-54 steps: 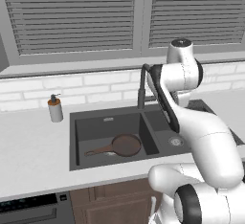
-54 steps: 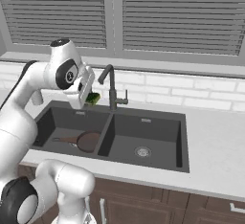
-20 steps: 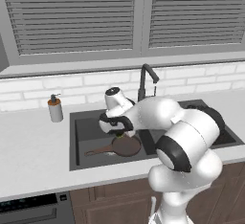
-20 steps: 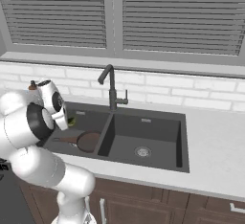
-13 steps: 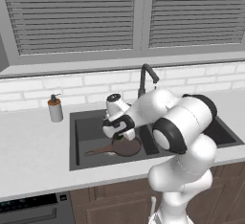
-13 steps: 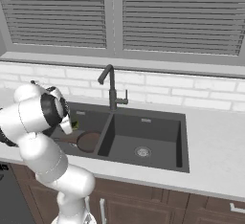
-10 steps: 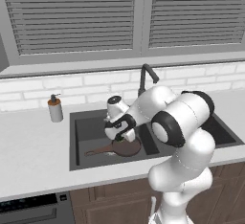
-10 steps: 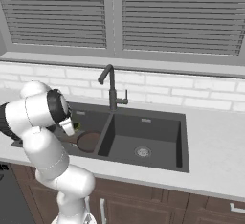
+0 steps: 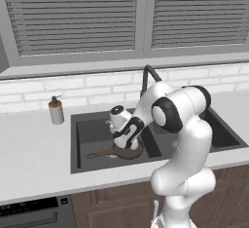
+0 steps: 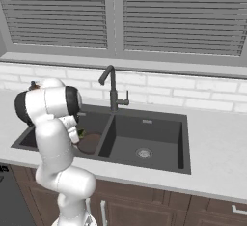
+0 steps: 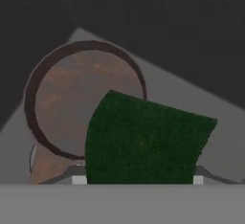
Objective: Pick the pan and sponge and place them into the sink. Then turn on the water.
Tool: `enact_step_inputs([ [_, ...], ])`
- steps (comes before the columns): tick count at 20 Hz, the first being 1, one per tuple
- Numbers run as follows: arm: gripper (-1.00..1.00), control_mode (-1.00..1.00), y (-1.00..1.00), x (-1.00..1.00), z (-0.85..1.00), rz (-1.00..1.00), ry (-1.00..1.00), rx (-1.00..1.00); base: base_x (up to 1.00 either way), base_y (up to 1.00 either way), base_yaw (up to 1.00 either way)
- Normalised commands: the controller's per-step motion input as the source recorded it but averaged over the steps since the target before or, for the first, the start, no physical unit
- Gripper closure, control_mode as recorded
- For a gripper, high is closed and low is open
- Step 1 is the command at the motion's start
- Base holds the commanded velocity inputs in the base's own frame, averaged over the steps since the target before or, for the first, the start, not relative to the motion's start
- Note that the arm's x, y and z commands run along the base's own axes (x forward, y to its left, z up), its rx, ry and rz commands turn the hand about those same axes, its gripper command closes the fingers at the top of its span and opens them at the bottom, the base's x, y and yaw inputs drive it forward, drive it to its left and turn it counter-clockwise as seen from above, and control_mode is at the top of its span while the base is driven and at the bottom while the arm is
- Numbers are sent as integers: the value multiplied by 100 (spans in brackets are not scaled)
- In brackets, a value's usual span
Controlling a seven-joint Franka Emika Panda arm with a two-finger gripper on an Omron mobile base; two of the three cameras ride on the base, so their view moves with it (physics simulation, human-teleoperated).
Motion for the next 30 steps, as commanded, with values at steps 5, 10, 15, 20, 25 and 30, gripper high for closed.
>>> enact_step_inputs([
  [5,100,-100,0,0,-50,0,0,-5,0,0,0],
  [10,100,-100,0,2,-39,0,0,-3,0,0,0],
  [15,100,-100,0,9,-30,0,-2,-3,0,0,0],
  [20,100,-100,0,23,-21,0,-10,-3,0,0,0],
  [25,100,-100,0,14,-38,0,-8,-7,0,0,0],
  [30,100,-100,9,0,-62,-2,-3,-13,0,0,0],
])
